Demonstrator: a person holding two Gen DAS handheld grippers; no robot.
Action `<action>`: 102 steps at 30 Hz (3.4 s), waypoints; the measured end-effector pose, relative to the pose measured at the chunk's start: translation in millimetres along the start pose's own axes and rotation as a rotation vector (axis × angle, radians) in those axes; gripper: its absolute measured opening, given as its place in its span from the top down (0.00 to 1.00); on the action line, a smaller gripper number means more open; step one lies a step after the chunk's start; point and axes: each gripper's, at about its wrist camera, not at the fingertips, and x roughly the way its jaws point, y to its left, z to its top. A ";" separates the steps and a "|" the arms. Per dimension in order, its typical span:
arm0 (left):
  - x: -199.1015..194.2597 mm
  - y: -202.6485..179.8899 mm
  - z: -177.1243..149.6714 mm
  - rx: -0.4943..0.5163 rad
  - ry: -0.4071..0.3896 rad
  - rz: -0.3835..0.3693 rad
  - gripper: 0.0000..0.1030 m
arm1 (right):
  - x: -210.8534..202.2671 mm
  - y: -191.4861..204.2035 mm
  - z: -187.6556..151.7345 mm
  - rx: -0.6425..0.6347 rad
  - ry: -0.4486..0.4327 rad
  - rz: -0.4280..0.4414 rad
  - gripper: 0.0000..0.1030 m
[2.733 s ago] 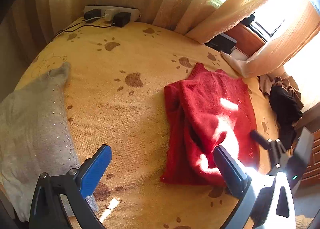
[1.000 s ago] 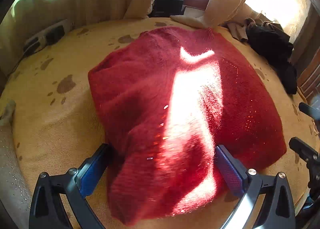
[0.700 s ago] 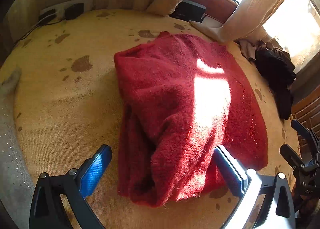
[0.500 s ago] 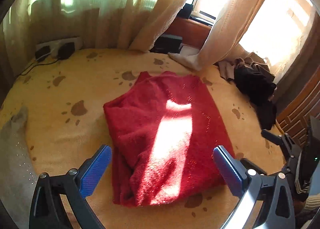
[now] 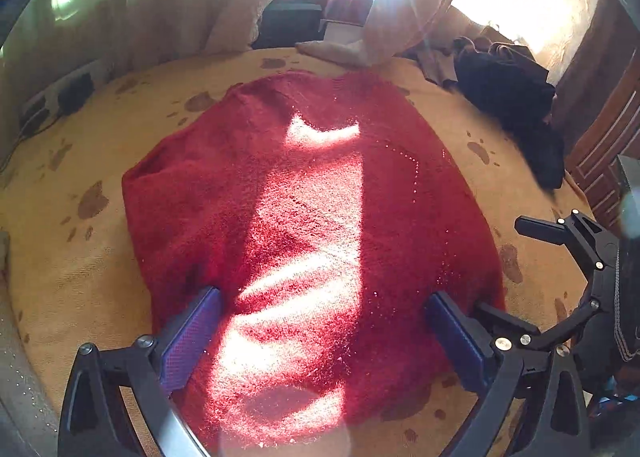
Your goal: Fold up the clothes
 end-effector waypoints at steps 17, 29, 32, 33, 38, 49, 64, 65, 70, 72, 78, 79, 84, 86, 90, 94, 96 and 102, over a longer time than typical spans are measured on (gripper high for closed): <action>-25.5 7.8 19.4 -0.077 -0.005 0.099 0.00 | -18.5 -3.3 61.9 0.035 0.085 -0.038 0.00; 7.1 59.9 -12.6 -0.292 0.116 0.060 0.00 | 19.1 2.8 81.3 -0.001 0.179 -0.003 0.00; 9.0 58.7 -11.3 -0.279 0.120 0.070 0.00 | 23.6 3.0 82.0 -0.006 0.192 0.003 0.00; 9.8 59.2 -11.4 -0.284 0.125 0.070 0.00 | 24.9 2.4 82.3 -0.003 0.198 0.008 0.00; 9.9 53.0 -8.9 -0.270 0.149 0.121 0.00 | 30.7 -3.8 84.0 0.028 0.229 0.049 0.00; 13.8 33.8 0.0 -0.199 0.213 0.238 0.00 | 38.3 -16.5 85.9 0.087 0.277 0.132 0.00; 21.1 38.5 -7.3 -0.200 0.217 0.194 0.00 | 38.1 -22.3 86.9 0.096 0.286 0.180 0.00; 21.3 38.9 -8.1 -0.199 0.216 0.187 0.00 | 36.6 -23.3 87.0 0.096 0.281 0.184 0.00; 20.9 39.1 -11.2 -0.195 0.217 0.175 0.00 | 12.3 -41.7 93.1 0.115 0.149 0.187 0.00; 20.5 38.2 -12.2 -0.193 0.218 0.176 0.00 | -2.2 -53.6 101.2 0.152 0.065 0.213 0.00; 18.5 37.8 -17.6 -0.198 0.215 0.167 0.00 | 5.9 -36.5 162.3 0.047 -0.094 0.376 0.00; 18.1 37.9 -18.7 -0.200 0.214 0.165 0.00 | 14.6 -27.3 168.9 -0.011 -0.103 0.388 0.00; 16.9 37.6 -23.3 -0.209 0.210 0.154 0.00 | 70.0 5.2 193.0 -0.152 -0.003 0.437 0.00; 16.4 37.3 -25.1 -0.212 0.208 0.150 0.00 | 97.0 13.8 197.1 -0.181 0.062 0.415 0.00; 16.2 39.0 -29.4 -0.233 0.203 0.129 0.00 | 121.6 26.7 191.7 -0.251 0.094 0.354 0.00; 15.7 38.5 -31.4 -0.239 0.206 0.116 0.00 | 121.5 31.3 188.1 -0.275 0.082 0.323 0.00; 13.0 37.3 -31.2 -0.240 0.211 0.118 0.00 | 120.6 30.6 188.3 -0.275 0.081 0.322 0.00; -5.5 31.7 -31.0 -0.235 0.196 0.161 0.00 | 99.2 18.2 192.8 -0.180 0.082 0.345 0.00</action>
